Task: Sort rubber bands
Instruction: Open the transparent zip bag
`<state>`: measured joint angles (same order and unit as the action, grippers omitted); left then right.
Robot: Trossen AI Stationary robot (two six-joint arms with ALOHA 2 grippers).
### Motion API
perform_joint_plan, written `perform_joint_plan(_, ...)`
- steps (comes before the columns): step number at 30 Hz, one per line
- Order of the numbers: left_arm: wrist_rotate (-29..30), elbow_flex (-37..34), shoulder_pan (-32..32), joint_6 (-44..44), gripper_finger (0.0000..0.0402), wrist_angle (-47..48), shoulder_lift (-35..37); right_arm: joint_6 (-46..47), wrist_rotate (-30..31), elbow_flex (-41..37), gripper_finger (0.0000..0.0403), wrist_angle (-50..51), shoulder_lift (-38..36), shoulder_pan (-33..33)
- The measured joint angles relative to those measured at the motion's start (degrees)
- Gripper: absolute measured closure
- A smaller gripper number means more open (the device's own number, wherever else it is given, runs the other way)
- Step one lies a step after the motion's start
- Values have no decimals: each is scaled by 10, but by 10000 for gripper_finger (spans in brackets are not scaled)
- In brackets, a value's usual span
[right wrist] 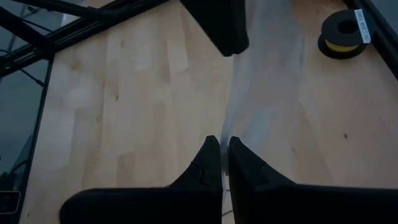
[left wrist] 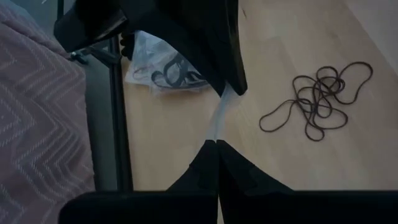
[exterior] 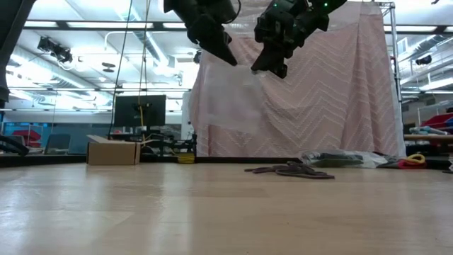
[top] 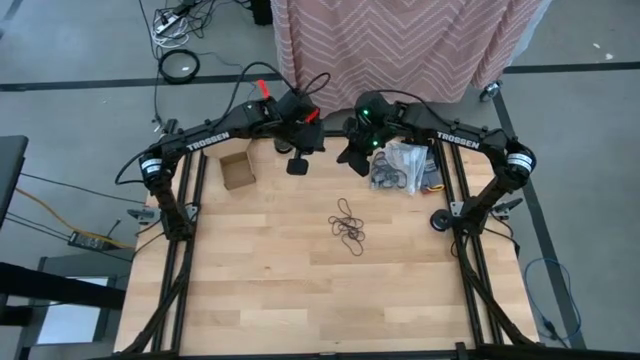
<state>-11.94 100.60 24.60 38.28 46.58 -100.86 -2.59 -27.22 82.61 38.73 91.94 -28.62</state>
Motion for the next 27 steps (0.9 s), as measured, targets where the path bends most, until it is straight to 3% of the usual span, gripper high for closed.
perform_joint_plan(8, -1, 0, 0, -2, 401, 8, -8, 0, 0, 0, 403, -1, 0, 0)
perform_joint_plan(16, 66, 0, 10, -15, 401, 75, -19, 0, 0, 0, 403, -1, 0, 0)
perform_joint_plan(27, 43, 0, 14, -179, 401, -2, -20, 8, 17, 0, 403, -2, 0, 0)
